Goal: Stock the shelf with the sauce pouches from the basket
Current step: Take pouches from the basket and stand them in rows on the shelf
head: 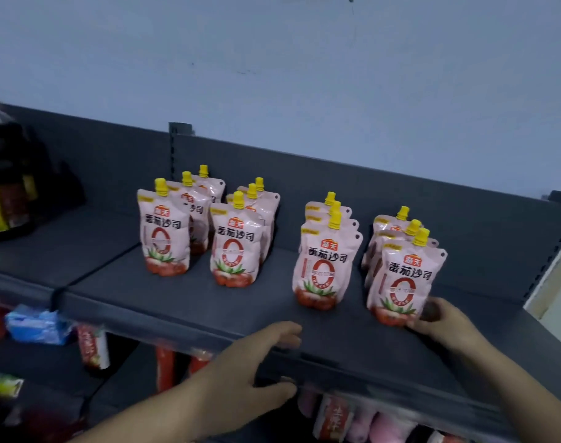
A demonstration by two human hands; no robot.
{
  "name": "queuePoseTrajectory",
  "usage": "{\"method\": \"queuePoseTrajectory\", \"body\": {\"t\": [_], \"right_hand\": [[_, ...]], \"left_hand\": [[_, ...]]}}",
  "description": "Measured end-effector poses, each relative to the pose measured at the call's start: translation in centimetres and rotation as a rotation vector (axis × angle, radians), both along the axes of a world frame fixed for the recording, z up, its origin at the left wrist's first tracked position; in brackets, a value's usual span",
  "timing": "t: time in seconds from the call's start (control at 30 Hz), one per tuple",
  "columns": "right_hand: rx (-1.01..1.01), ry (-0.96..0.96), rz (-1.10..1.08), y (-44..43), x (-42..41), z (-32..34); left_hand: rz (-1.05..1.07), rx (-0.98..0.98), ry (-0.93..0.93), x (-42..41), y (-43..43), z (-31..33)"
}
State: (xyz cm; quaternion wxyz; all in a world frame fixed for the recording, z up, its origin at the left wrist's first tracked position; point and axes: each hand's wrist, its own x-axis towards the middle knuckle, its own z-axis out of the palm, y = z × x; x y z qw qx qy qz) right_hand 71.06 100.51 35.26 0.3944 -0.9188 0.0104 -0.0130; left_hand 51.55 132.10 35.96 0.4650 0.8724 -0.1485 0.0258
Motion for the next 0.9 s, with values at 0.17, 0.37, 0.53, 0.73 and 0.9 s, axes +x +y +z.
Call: {"method": "queuePoseTrajectory", "body": {"t": [0.17, 0.37, 0.53, 0.73, 0.9], "right_hand": [[0.238, -0.459, -0.371, 6.1, -5.1, 1.9], [0.361, -0.702, 0.26, 24.3, -12.6, 2.9], [0.102, -0.459, 0.962, 41.0, -18.7, 0.3], [-0.2, -0.225, 1.399, 54.2, -24.1, -4.8], [-0.483, -0.079, 1.615, 61.4, -24.9, -9.8]], "left_hand": [[0.225, -0.212, 0.016, -9.1, 11.2, -1.4], [0.619, -0.015, 0.186, -19.5, 24.4, -7.4], [0.804, 0.202, 0.325, -26.6, 31.2, -9.7], [0.92, 0.42, 0.569, -31.3, 35.7, -12.3], [0.965, 0.384, 0.639, -32.8, 38.8, -15.6]]}}
